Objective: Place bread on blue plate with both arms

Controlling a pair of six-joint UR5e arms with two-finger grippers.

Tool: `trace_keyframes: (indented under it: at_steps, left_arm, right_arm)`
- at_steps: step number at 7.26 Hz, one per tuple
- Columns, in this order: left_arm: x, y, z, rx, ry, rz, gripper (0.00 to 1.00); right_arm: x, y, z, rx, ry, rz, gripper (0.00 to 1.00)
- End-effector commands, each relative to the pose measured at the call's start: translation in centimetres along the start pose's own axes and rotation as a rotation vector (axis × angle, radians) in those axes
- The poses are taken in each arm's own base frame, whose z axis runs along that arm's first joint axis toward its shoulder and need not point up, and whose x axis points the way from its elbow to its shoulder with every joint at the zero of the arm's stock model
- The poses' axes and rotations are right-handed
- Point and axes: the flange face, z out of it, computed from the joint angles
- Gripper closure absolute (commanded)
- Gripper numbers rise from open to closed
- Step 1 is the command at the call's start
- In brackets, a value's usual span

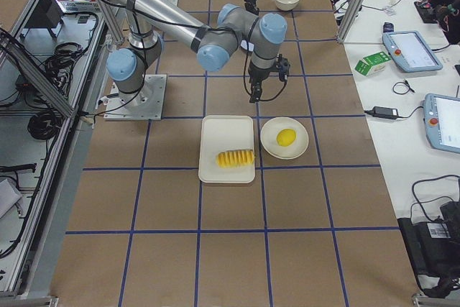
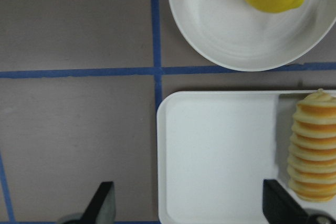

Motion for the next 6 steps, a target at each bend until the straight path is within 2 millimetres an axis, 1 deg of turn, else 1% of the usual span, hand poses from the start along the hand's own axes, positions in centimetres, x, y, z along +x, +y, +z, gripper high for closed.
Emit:
trace_keyframes:
  at_steps: [1,2,3,4,5,6]
  left_arm:
    - [0.5,-1.1,-2.4,0.030,0.008,0.009,0.00]
    - [1.0,-2.5,-4.1,0.003,-0.012,-0.009,0.00]
    - [2.0,-4.0,-6.1,-0.004,-0.022,0.011,0.00]
    - [1.5,-6.0,-8.8,-0.001,-0.105,0.076,0.00]
    - [-0.5,-8.5,-12.0,0.006,-0.155,0.062,0.00]
    - [-3.0,-10.8,-15.6,-0.013,-0.186,0.108,0.00]
  right_arm:
    - [7.4,0.9,4.7,0.025,0.004,-0.052,0.00]
    - [11.1,1.7,6.6,0.035,0.006,-0.080,0.00]
    - [13.8,2.2,8.4,0.033,0.003,-0.106,0.00]
    - [16.3,2.0,11.4,0.031,-0.002,-0.126,0.00]
    - [17.5,2.0,13.9,0.015,-0.023,-0.126,0.00]
    - [17.7,1.8,14.3,0.022,-0.014,-0.124,0.00]
